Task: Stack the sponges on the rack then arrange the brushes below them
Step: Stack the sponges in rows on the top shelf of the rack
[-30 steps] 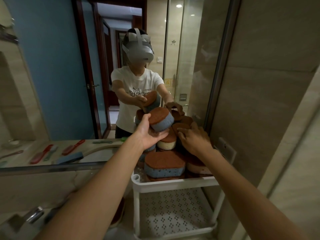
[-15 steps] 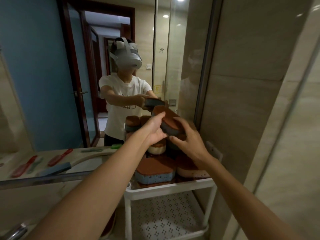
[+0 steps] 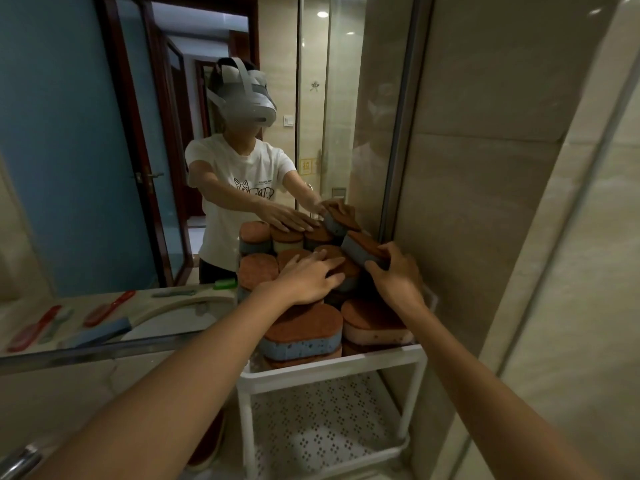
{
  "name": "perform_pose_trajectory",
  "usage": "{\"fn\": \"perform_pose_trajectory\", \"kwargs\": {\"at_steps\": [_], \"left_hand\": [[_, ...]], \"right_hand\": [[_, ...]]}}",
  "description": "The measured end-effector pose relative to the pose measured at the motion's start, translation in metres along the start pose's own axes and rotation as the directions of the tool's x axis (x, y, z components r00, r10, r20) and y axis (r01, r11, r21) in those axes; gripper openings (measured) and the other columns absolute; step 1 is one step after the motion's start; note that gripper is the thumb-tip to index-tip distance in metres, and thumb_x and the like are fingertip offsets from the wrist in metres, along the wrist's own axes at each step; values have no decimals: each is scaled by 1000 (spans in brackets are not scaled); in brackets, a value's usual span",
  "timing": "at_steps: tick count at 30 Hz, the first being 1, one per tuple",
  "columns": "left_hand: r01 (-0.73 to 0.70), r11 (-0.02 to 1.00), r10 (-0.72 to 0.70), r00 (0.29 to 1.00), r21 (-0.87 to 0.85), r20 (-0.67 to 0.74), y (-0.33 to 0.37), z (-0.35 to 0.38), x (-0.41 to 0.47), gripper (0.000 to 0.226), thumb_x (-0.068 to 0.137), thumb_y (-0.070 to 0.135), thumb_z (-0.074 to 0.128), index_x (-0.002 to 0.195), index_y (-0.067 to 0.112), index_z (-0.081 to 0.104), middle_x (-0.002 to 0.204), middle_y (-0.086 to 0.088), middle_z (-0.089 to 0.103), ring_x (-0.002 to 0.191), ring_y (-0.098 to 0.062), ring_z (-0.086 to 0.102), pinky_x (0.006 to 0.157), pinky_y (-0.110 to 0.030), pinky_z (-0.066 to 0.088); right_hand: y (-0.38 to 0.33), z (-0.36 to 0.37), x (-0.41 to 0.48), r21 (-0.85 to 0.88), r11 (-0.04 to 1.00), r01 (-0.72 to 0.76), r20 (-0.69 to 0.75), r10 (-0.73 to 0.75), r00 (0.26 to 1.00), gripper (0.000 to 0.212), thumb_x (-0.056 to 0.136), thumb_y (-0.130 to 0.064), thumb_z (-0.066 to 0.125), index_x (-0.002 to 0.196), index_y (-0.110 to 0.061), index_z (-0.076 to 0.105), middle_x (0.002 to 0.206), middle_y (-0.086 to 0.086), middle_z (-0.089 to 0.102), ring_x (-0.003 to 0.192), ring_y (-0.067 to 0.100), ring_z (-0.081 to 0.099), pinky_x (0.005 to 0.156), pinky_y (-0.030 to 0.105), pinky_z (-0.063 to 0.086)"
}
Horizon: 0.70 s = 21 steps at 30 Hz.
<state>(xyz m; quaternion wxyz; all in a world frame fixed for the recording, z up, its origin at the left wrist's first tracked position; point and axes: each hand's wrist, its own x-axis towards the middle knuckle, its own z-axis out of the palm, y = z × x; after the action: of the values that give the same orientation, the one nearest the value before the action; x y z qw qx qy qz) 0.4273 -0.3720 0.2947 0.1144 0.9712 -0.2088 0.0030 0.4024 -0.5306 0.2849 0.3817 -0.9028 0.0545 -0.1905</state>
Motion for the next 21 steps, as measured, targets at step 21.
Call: {"fn": "perform_pose_trajectory", "kwargs": {"at_steps": [21], "left_hand": [[-17,1000,18,999,16,-44,3,1,-7,57,93,39,48,146,28,28,158,-9,17,144,-26,21,118,-38,15]], "right_hand": [[-1,1,3,-518,836,182,244,-59,968,52,96,-31,42,145,-33,26,146,13,27,124,35,43,104,45,37]]}}
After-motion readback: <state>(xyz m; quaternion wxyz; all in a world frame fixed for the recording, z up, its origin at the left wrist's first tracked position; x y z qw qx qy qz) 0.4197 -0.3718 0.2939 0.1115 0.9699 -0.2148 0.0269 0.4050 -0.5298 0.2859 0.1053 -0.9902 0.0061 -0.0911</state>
